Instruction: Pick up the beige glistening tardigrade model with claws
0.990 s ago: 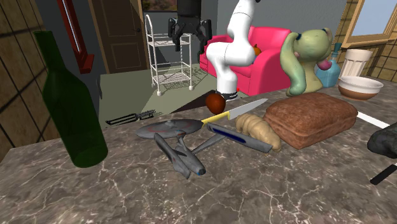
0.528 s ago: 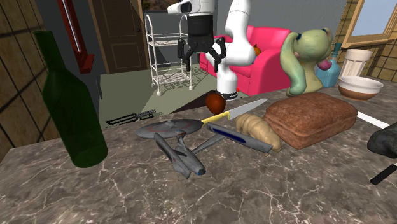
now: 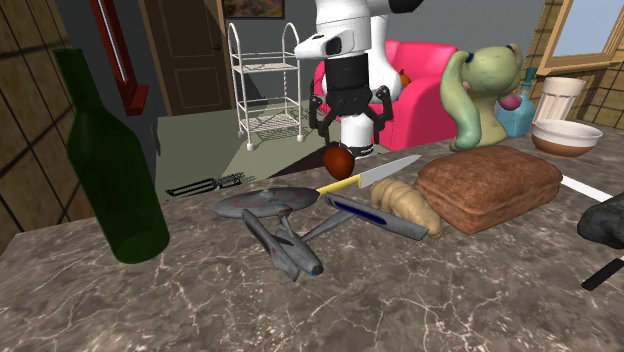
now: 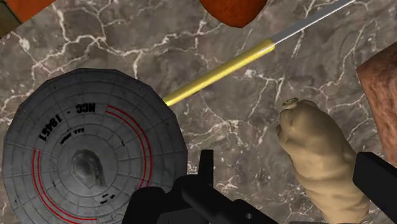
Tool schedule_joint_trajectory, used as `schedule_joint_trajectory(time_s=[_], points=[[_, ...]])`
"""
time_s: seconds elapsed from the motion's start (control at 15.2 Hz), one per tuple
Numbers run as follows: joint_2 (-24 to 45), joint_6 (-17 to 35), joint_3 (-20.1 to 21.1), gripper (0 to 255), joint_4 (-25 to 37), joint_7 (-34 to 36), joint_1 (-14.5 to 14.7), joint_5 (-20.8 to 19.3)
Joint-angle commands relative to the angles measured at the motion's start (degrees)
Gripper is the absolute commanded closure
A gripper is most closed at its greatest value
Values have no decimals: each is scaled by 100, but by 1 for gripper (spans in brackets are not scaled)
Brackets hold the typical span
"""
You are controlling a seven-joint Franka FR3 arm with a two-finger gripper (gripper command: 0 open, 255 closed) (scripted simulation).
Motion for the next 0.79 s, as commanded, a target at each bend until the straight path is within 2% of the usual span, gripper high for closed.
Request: schedule_joint_trajectory(time_s=[0.0,0.4,0.73], points=[[235,222,69,0,41,-169,159,171],[955,792,329,0,273,-648,618,666],[1133,1127,357,0,113,-745,649,734]])
